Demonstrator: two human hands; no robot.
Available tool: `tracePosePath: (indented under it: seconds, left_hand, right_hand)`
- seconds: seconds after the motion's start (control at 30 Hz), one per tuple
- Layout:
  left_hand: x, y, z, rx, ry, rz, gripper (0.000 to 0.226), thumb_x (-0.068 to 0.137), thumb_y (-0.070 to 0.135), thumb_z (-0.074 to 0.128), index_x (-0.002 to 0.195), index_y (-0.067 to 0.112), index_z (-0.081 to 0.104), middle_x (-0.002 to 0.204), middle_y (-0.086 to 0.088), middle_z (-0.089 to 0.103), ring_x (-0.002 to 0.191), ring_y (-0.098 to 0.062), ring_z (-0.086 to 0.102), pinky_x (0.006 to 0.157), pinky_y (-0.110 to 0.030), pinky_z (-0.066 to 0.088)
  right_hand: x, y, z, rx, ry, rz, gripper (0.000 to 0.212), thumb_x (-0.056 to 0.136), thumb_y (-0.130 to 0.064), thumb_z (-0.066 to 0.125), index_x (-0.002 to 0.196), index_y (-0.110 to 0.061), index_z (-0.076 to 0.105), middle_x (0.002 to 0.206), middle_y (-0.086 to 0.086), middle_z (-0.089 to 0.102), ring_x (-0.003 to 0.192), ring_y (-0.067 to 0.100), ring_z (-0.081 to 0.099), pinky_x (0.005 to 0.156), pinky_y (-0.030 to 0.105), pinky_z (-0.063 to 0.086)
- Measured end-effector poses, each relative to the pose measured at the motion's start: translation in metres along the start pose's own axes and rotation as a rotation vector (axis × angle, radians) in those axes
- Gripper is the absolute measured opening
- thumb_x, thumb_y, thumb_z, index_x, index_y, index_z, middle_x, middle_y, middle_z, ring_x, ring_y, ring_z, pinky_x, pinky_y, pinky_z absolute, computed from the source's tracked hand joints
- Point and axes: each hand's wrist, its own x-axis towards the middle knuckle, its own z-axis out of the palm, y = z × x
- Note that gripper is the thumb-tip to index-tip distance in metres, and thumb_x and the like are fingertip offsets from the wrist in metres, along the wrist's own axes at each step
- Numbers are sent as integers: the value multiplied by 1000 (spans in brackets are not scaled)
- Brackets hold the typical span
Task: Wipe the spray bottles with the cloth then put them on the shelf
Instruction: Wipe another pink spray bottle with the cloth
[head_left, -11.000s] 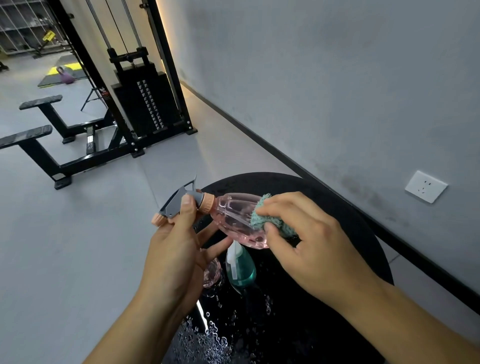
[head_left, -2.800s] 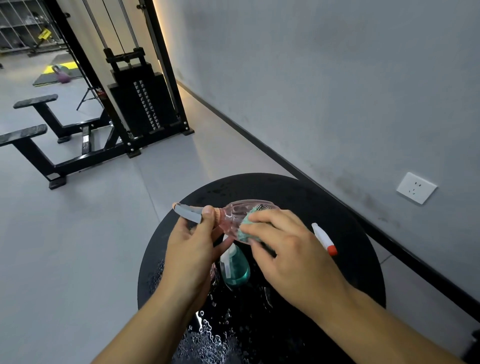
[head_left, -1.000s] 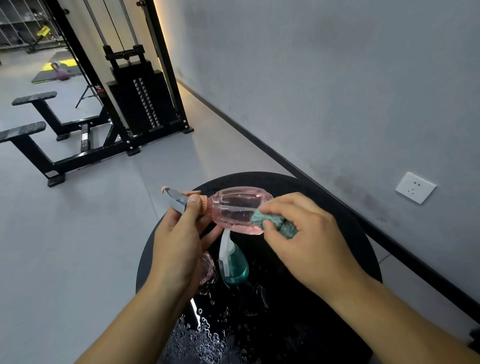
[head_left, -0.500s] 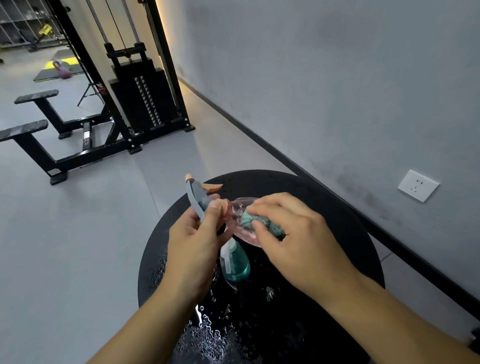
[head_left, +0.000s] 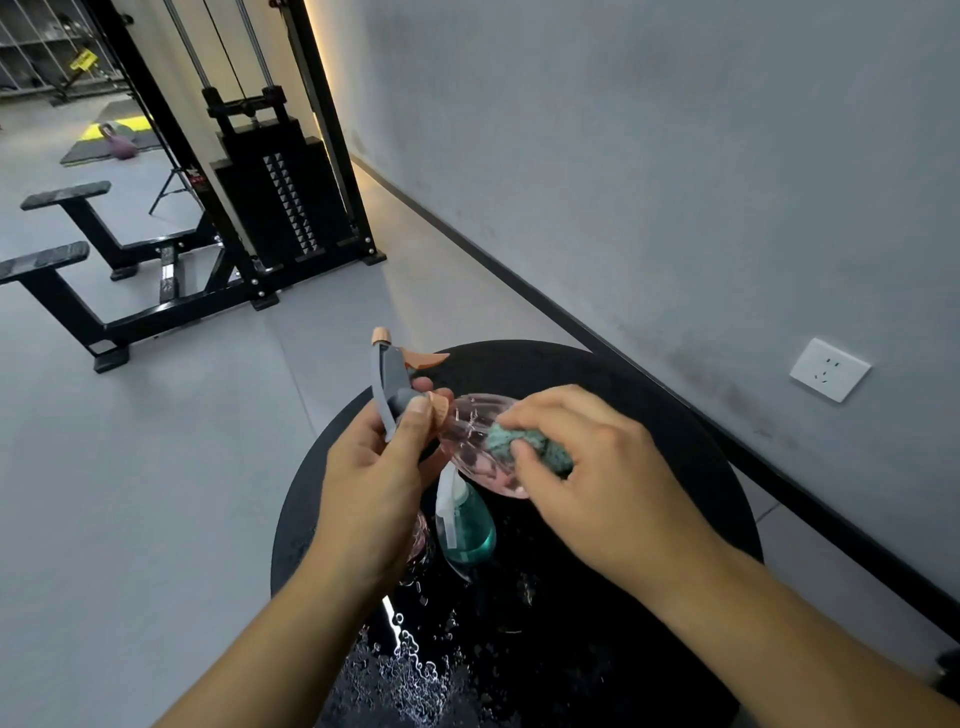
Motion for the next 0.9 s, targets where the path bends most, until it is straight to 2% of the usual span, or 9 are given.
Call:
tracePosePath:
  seconds: [0.13,0.37,0.47,0.53,0.67,0.8,0.9]
  left_hand:
    - [4,7,-4,-9,18,27,19,108,17,57,119,11,71,117,-9,81,112,-21,77,96,-44,60]
    - [-1,0,-1,32,-25,22,23,108,14,56,125,4,69,116,-9,81,110,-20,78,97,-41,61]
    - [4,6,-4,2,-8,25,19,108,16,57,119,10,71,116,-10,81,107,-18,78,89,-38,62]
    - [5,6,-3,5,4,31,18,109,18,57,117,12,71,116,-9,81,106,-17,78,89,-39,63]
    - [-1,0,-1,61,-30,29,21,108,18,57,121,8,70,115,-8,82,107,-18,79,90,-37,65]
    - [3,4,-6,73,-22,54,24,108,21,58,122,6,70,116,-9,81,108,-22,79,80,-30,65]
    - [9,12,-11,42,28,75,22,109,23,56,120,10,71,114,-9,81,106,-23,78,77,-32,65]
  right_hand:
    - [2,6,-7,43,51,85,24,93,-10,69,112,-23,76,112,-20,63,105,-2,62,86,4,47]
    - [-1,0,2,-3,-26,-88,25,95,-9,69,116,-20,74,117,-15,62,114,6,60,96,24,53]
    - [0,5,-3,27,33,-50,26,93,-6,70,114,-20,76,116,-15,63,113,5,62,95,21,52]
    - [0,4,-4,31,40,-39,26,94,-6,70,115,-20,75,117,-16,63,114,5,62,96,19,51]
    - [-5,-2,3,-34,-11,-136,24,95,-8,69,116,-19,74,119,-15,61,114,5,59,97,20,49]
    - [-5,0,0,-33,-16,-155,24,96,-7,68,116,-19,75,118,-15,62,115,6,59,96,21,50]
    - [-7,1,0,-34,-2,-179,24,95,-7,70,115,-19,76,117,-15,63,114,5,59,96,18,49]
